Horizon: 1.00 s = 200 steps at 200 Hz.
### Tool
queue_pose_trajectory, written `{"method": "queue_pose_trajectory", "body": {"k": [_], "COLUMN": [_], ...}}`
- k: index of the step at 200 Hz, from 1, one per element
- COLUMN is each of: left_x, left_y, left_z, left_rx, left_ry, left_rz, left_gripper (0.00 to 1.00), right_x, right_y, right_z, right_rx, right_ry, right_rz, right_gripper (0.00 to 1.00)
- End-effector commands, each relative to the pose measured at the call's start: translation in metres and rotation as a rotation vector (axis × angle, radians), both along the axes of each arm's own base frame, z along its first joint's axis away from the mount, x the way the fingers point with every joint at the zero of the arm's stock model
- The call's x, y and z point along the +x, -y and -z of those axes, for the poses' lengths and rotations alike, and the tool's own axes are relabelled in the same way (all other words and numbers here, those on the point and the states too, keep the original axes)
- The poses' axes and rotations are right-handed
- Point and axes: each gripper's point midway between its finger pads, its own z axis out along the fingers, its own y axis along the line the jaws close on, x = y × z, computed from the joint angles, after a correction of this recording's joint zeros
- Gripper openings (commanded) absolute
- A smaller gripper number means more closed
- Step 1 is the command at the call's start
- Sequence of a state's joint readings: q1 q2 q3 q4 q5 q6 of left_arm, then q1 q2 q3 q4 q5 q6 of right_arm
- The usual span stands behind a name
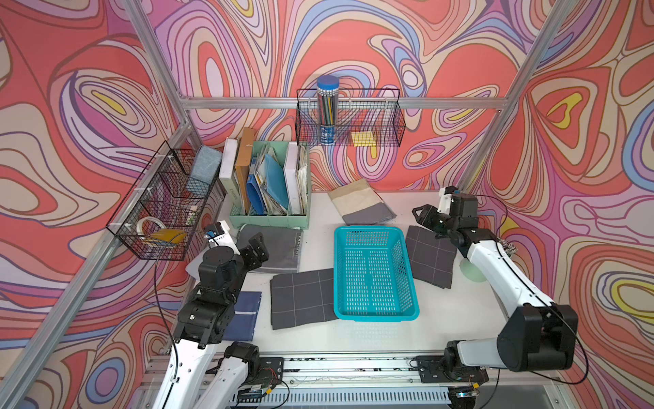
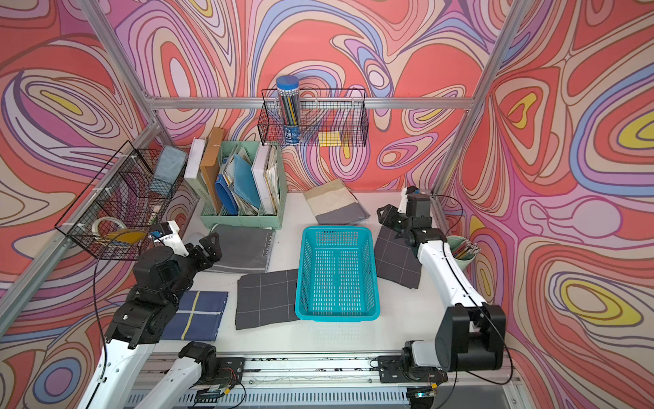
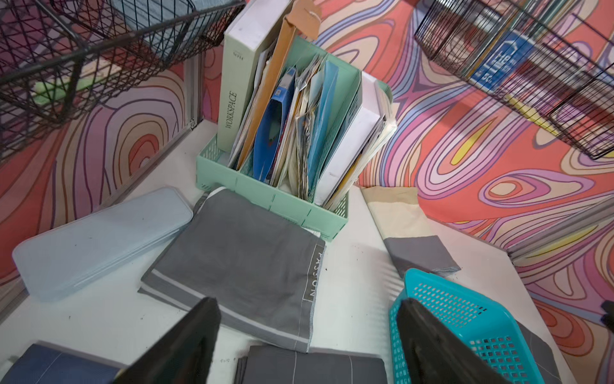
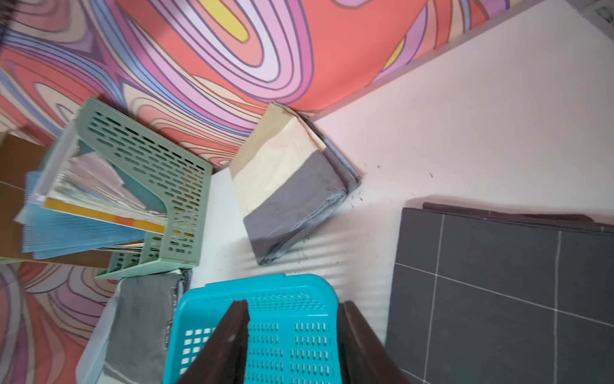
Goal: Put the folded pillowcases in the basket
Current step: Move the basket to the center of the board.
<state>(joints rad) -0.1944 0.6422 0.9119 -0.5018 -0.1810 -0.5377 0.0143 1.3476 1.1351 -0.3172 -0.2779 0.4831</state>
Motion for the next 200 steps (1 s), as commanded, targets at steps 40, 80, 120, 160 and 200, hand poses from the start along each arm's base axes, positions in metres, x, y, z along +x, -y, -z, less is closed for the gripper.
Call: {"method": "queue_pose_trajectory", "body": {"k": [40, 80, 120, 160, 200], "left_x": [-0.021, -0.03, -0.023, -0.019, -0.017], "left_y": [0.0, 0.012, 0.018, 0.02, 0.02], "left_z": [0.046, 0.075, 0.083, 0.087, 0.089], "left_rx": [-0.017, 0.0, 0.0, 0.034, 0.047], "left_ry": [-0.436, -0.646, -0.607, -0.64, -0.641], "left_rz": [-0.028, 0.046, 0.084, 0.111, 0.118], "left_gripper": [0.2, 0.4, 0.42, 0.43, 0.43], "right_x": [-0.065, -0.102, -0.092, -0.074, -0.062], "right_y": [-0.021, -0.022, -0.025, -0.032, -0.038], "right_z": [0.064, 0.096, 0.115, 0.139, 0.148], "right_rx": [-0.31, -0.314, -0.351, -0.384, -0.394], "right_ry": [-0.405, -0.495, -0.544, -0.589, -0.621], "right_rz": [0.024, 0.026, -0.006, -0.047, -0.084], "right_gripper": [0.57, 0.66, 0.69, 0.52, 0.08]}}
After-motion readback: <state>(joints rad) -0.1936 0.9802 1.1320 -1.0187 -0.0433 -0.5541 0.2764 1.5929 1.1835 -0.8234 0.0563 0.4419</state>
